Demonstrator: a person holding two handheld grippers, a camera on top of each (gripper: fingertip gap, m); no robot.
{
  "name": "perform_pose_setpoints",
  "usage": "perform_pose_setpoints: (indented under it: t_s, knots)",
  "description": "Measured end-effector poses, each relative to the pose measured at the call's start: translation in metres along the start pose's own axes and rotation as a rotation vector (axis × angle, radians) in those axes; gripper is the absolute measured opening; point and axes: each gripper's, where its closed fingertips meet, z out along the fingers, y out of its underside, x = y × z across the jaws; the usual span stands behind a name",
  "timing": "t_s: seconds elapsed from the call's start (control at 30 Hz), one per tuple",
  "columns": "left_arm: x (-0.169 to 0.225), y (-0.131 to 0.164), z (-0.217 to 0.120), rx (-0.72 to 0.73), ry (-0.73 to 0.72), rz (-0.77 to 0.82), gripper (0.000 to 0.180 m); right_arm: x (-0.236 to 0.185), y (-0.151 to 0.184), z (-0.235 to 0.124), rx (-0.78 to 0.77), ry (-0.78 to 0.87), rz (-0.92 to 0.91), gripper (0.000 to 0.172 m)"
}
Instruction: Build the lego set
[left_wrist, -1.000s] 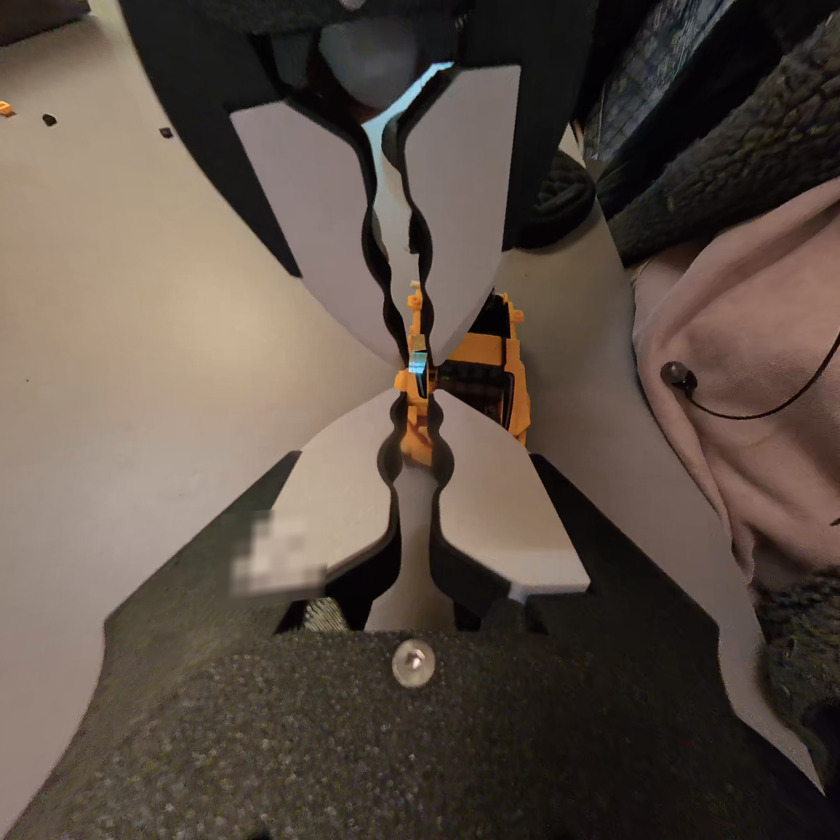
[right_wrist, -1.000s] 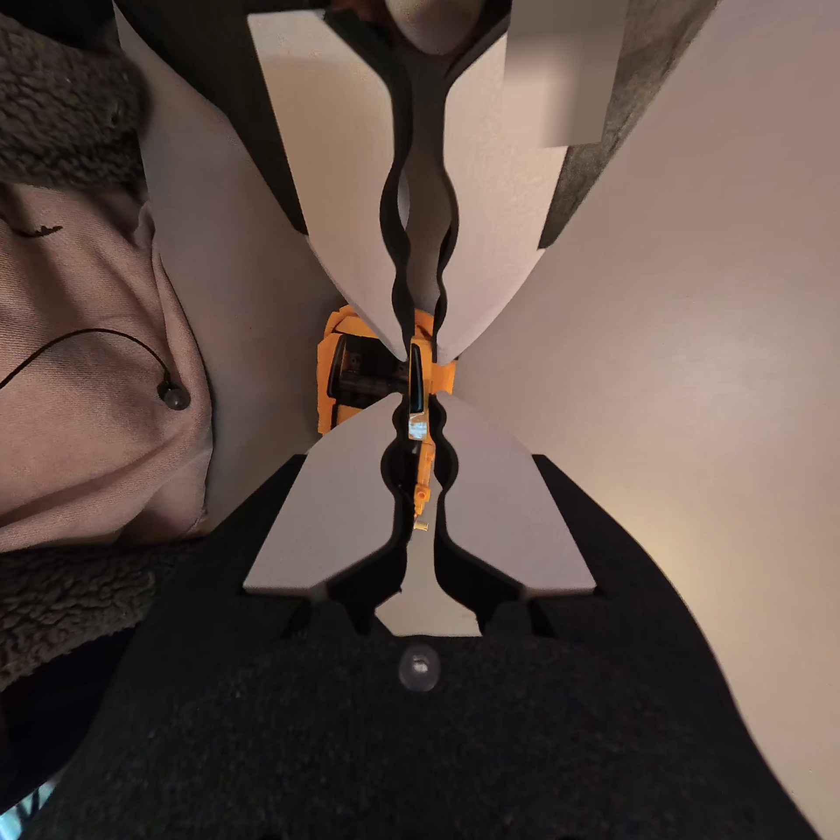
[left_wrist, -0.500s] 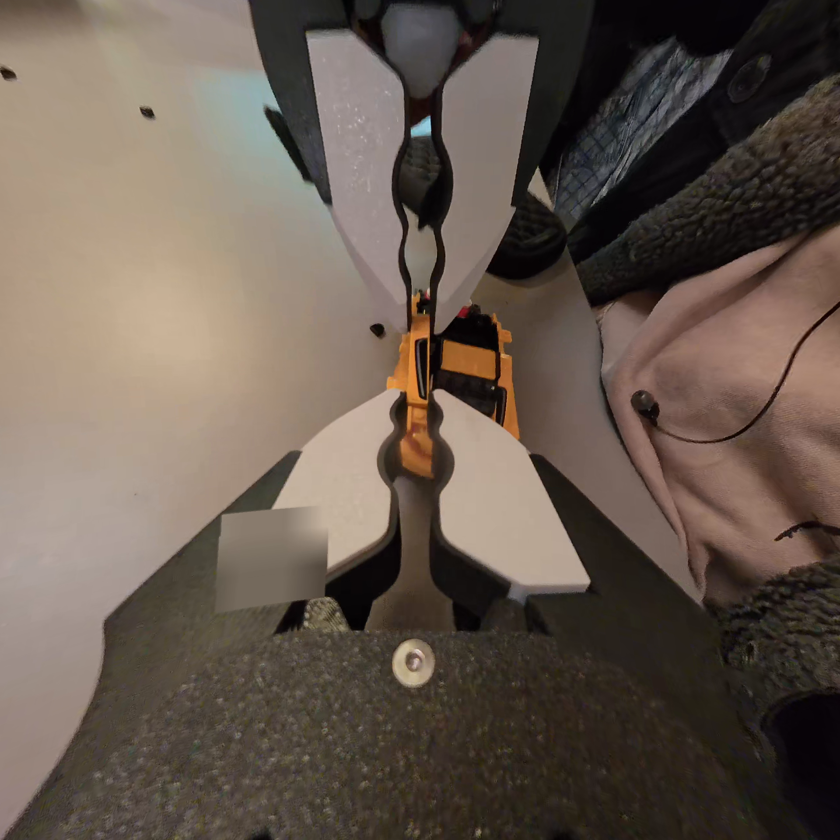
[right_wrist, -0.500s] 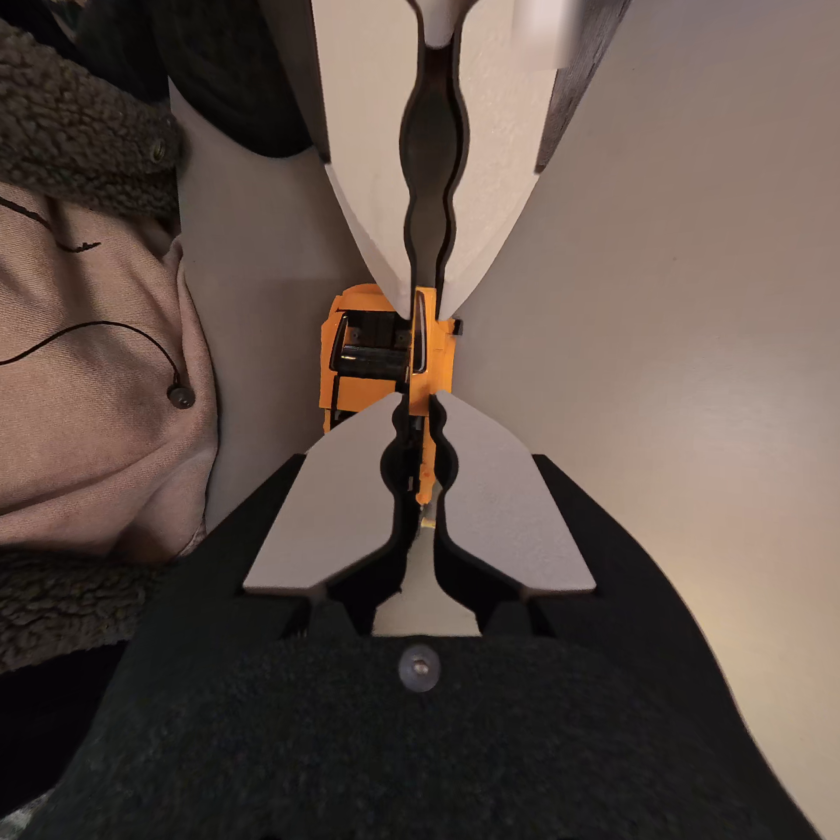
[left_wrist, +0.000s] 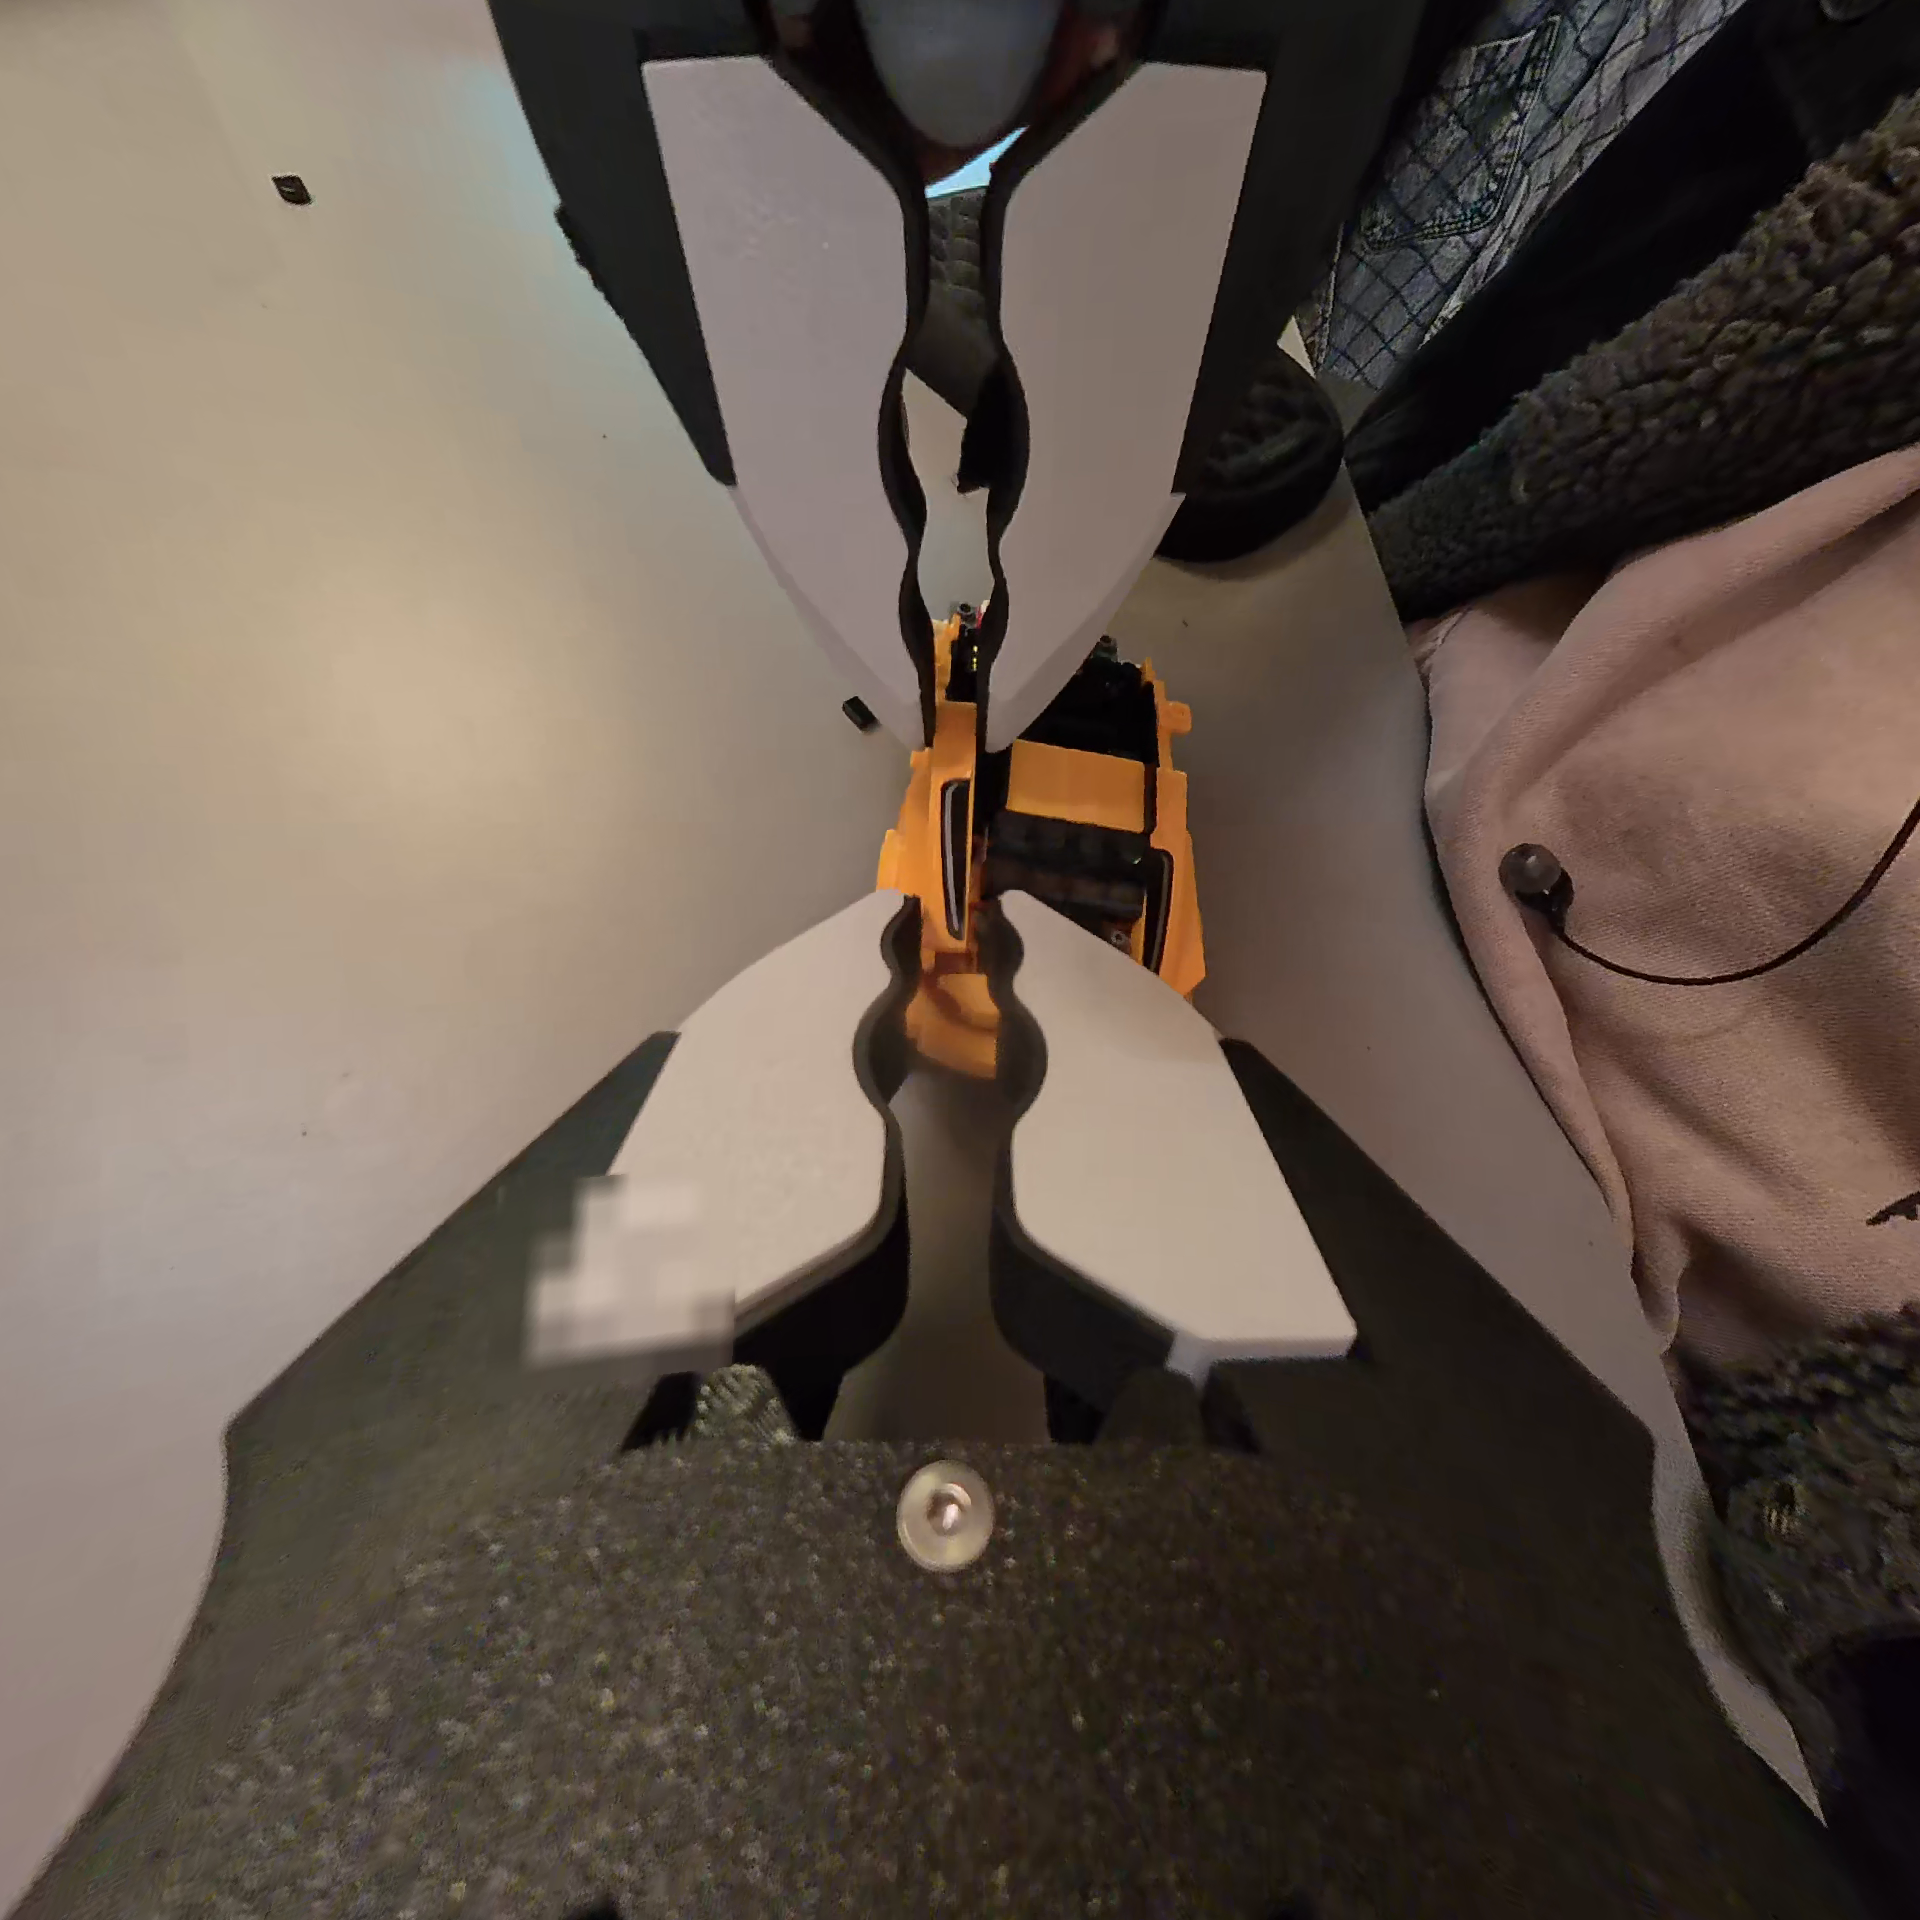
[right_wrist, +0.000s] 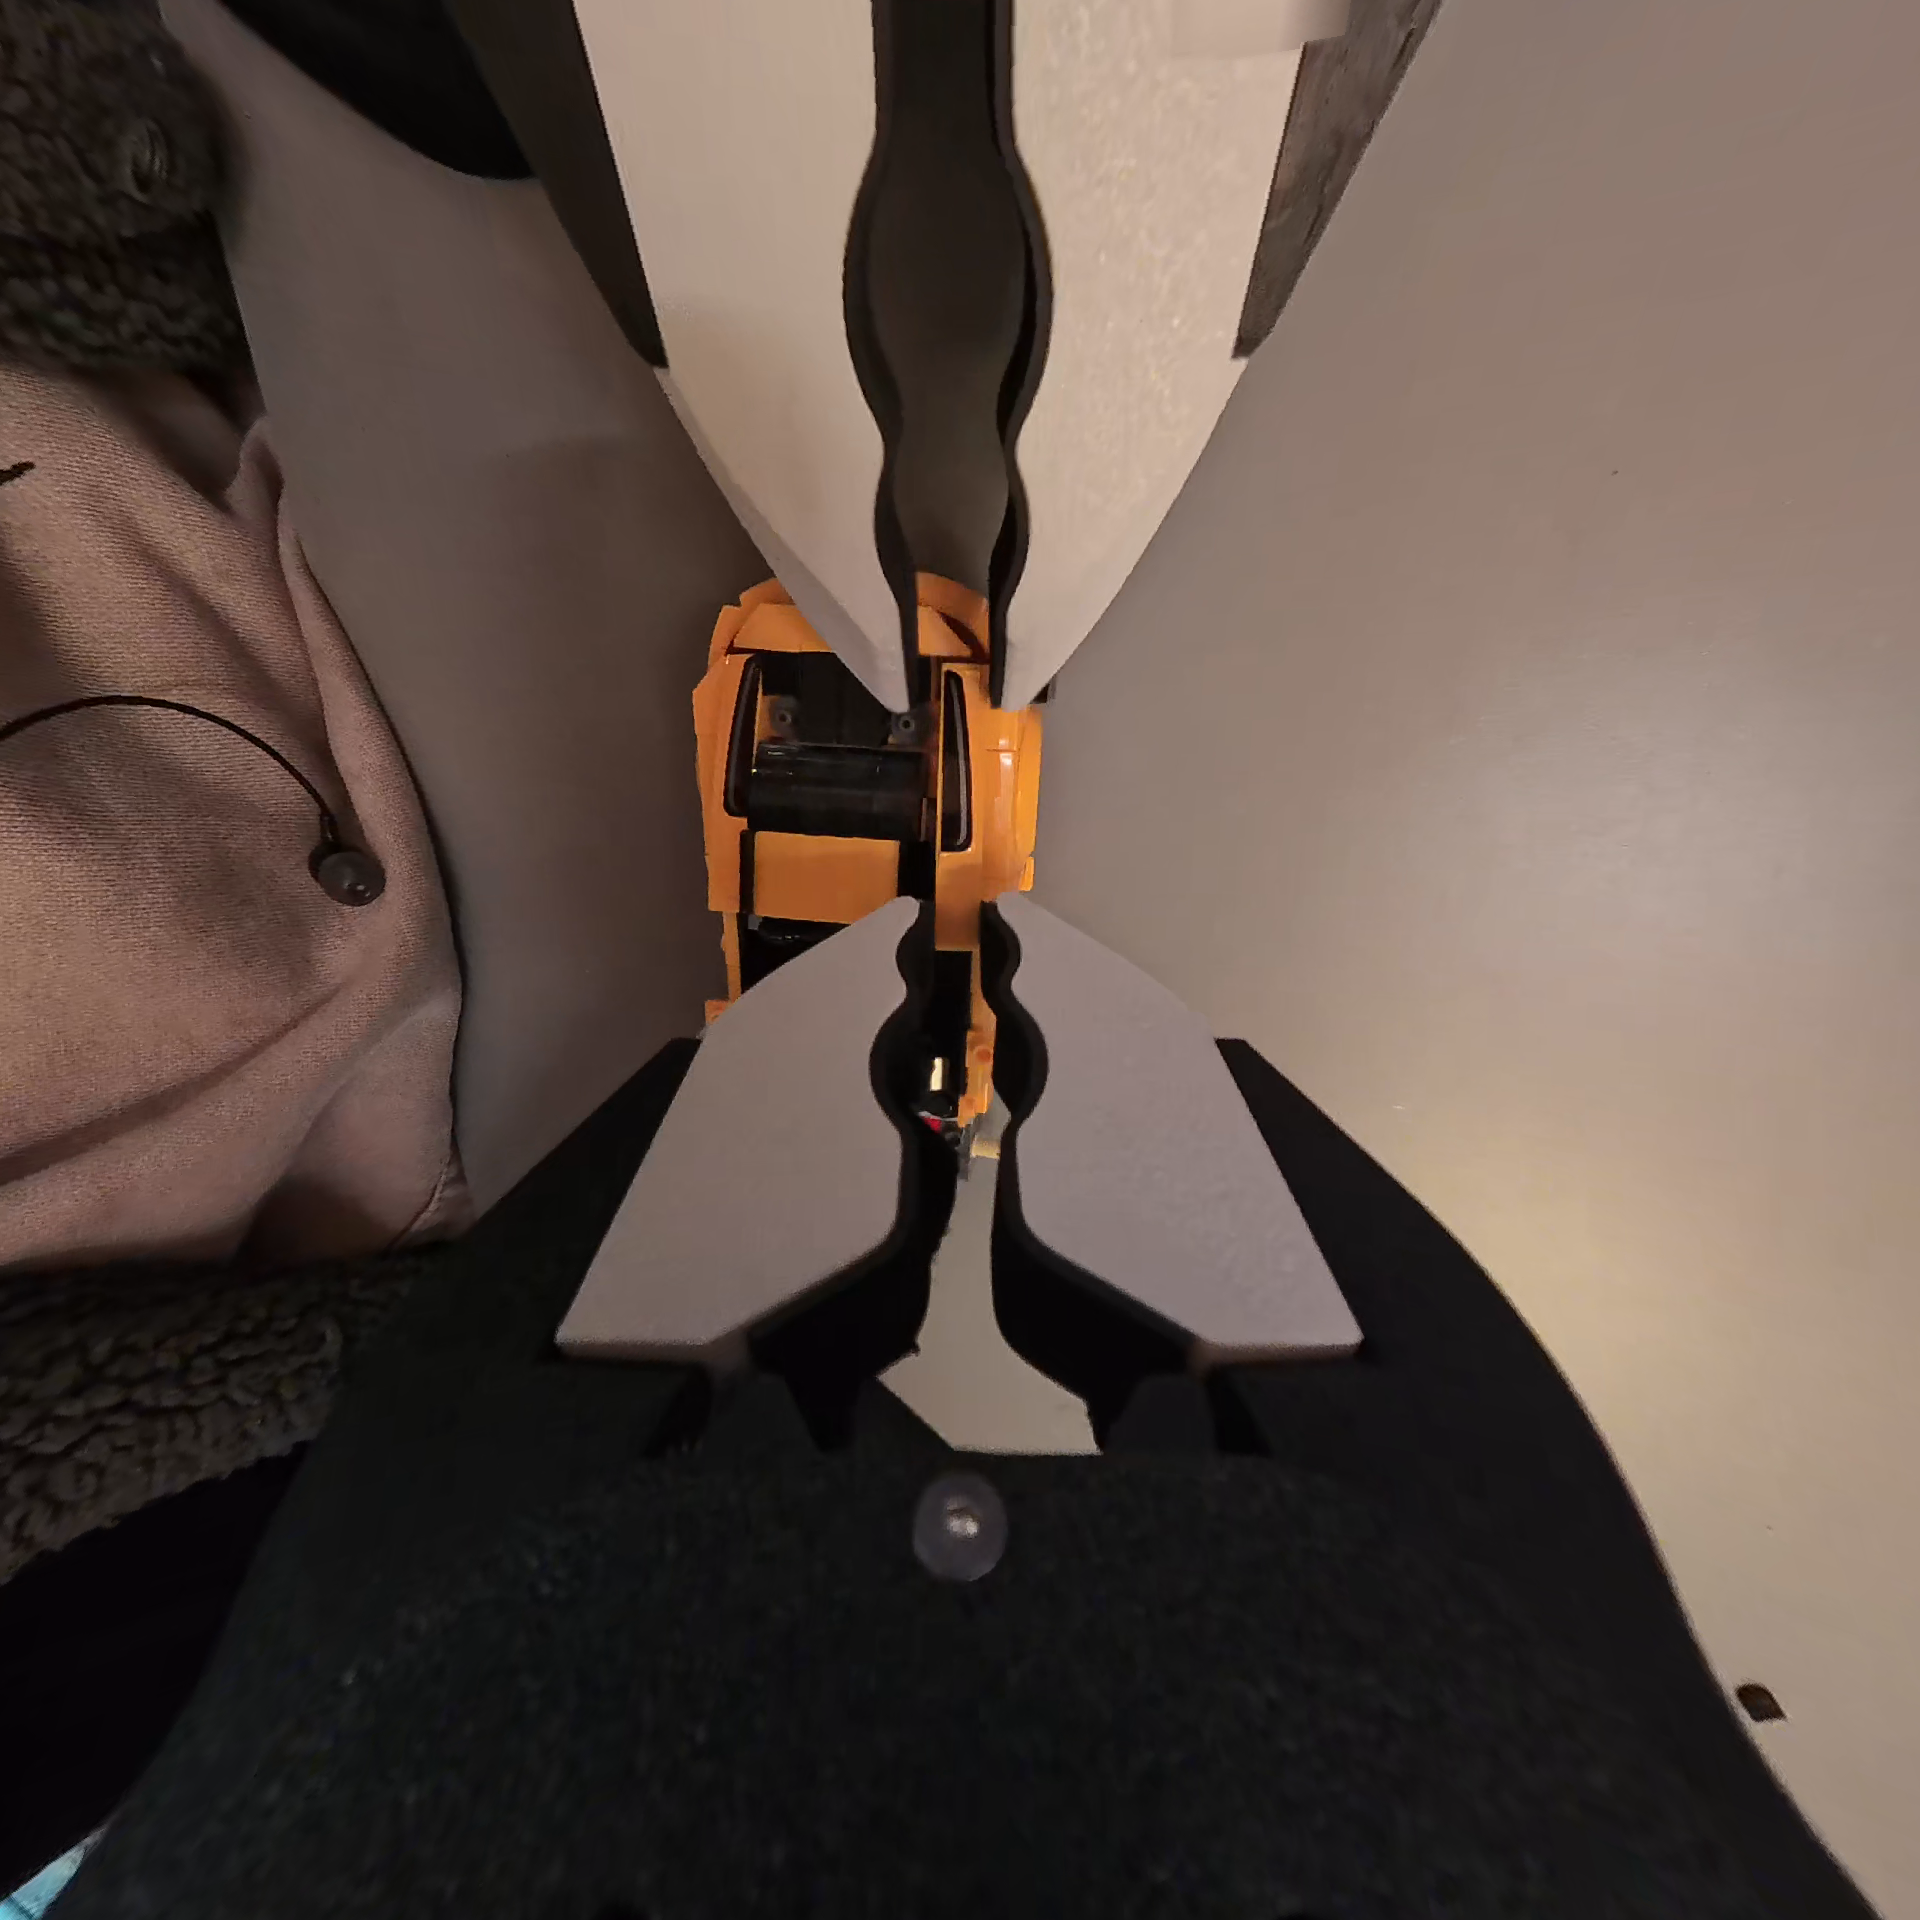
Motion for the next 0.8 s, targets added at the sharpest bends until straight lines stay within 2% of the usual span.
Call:
perform_pose_setpoints:
  t_s: [0.3, 0.6, 0.8]
  knots:
    - [0.002, 0.003, 0.006, -0.034, -0.008, 0.026, 0.008, -0.002, -0.003, 0.0, -0.002, -0.034, -0.02, 0.008]
    - [0.003, 0.006, 0.005, -0.057, -0.015, 0.053, 0.008, 0.001, 0.0, -0.014, 0.104, -0.144, -0.01, 0.01]
    - [0.004, 0.006, 0.006, -0.067, -0.008, 0.064, 0.008, -0.001, -0.005, -0.01, 0.144, -0.169, -0.016, 0.008]
